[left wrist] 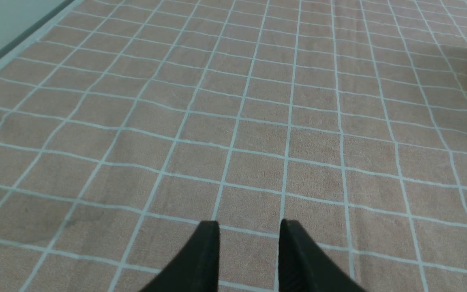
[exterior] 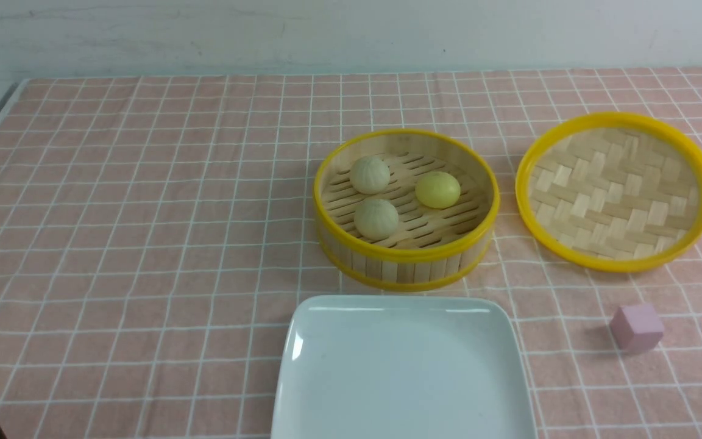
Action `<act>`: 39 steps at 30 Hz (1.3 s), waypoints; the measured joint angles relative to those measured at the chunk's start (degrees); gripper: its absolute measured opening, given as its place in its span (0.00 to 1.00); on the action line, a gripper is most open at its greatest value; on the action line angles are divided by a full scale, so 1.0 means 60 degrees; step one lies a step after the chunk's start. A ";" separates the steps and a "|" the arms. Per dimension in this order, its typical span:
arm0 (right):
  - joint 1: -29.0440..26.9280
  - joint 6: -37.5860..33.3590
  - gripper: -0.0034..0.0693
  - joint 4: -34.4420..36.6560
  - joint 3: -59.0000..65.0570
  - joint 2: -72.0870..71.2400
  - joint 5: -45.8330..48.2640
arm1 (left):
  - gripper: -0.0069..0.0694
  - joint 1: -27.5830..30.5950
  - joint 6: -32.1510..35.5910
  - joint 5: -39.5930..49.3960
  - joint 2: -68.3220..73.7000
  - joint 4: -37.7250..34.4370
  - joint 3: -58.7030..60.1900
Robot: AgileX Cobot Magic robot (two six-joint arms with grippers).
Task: Put the steamed buns into the plate on the pink tablecloth.
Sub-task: 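Reach toward a bun in the bamboo steamer with the right gripper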
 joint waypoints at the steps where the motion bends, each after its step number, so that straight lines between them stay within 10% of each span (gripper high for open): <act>1: 0.0000 0.0000 0.38 0.0000 0.0000 0.0000 0.0000 | 0.41 0.0000 0.0000 0.0000 0.0000 0.0000 0.0000; 16: 0.0000 0.0000 0.38 0.0000 0.0000 0.0000 0.0000 | 0.41 0.0000 0.0000 0.0000 0.0000 0.0023 0.0000; 25: 0.0000 0.0000 0.38 -0.0010 0.0000 0.0000 0.0000 | 0.41 0.0000 -0.0123 -0.0260 0.0000 0.2314 0.0040; 39: 0.0000 0.3746 0.38 0.6865 0.0092 0.0000 -0.0581 | 0.41 0.0000 -0.9097 -0.2404 0.0000 -0.4736 0.0040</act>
